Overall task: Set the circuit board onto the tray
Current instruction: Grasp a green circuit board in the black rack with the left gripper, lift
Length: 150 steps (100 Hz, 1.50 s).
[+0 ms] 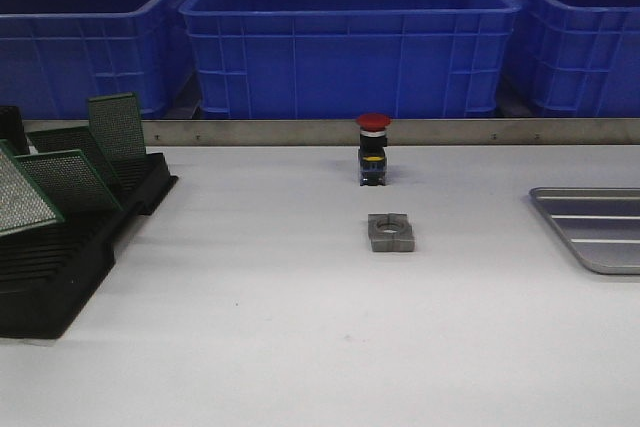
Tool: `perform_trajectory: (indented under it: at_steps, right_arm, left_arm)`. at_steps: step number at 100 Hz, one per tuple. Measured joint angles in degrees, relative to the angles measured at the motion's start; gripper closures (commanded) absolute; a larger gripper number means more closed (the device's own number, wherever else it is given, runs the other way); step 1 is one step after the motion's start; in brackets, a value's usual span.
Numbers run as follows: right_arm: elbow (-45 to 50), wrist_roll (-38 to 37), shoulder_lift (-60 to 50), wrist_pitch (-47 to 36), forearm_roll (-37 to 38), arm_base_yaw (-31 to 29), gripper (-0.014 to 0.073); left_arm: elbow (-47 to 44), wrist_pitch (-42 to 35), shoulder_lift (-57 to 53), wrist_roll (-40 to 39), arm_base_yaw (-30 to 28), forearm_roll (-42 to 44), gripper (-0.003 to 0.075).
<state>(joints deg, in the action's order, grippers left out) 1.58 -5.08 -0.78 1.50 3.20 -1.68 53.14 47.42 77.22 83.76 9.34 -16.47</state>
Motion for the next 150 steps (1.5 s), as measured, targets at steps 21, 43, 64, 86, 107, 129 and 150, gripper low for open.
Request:
perform_trajectory:
  at_steps: [21, 43, 64, 86, 107, 129, 150]
  right_arm:
    - [0.0, 0.0, 0.0, 0.0, 0.0, 0.0, 0.0654]
    - [0.0, 0.0, 0.0, 0.0, 0.0, 0.0, 0.0654]
    - [0.0, 0.0, 0.0, 0.0, 0.0, 0.0, 0.0654]
    - [0.0, 0.0, 0.0, 0.3, 0.0, 0.0, 0.0654]
    - [-0.1, -0.7, 0.0, 1.2, -2.2, 0.0, 0.0654]
    - [-8.2, -0.8, 3.5, 12.3, -4.6, 0.0, 0.0654]
    - [-19.4, -0.6, 15.9, 25.7, -5.0, 0.0, 0.0618]
  left_arm:
    - [1.1, 5.6, -4.2, -0.1, 0.0, -7.9, 0.0741]
    - [1.1, 10.5, -4.3, 0.3, 0.8, -19.1, 0.0741]
    - [1.1, 10.6, -1.7, 0.9, 7.0, -23.7, 0.0741]
    - [1.1, 10.3, 2.2, 1.0, 13.7, -28.6, 0.0741]
    - [1.2, 9.4, 5.3, 1.1, 17.9, -31.4, 0.0741]
    - [1.2, 9.0, 5.8, 1.1, 18.5, -31.6, 0.0741]
    - [1.4, 9.0, 5.8, 1.1, 18.5, -31.7, 0.0741]
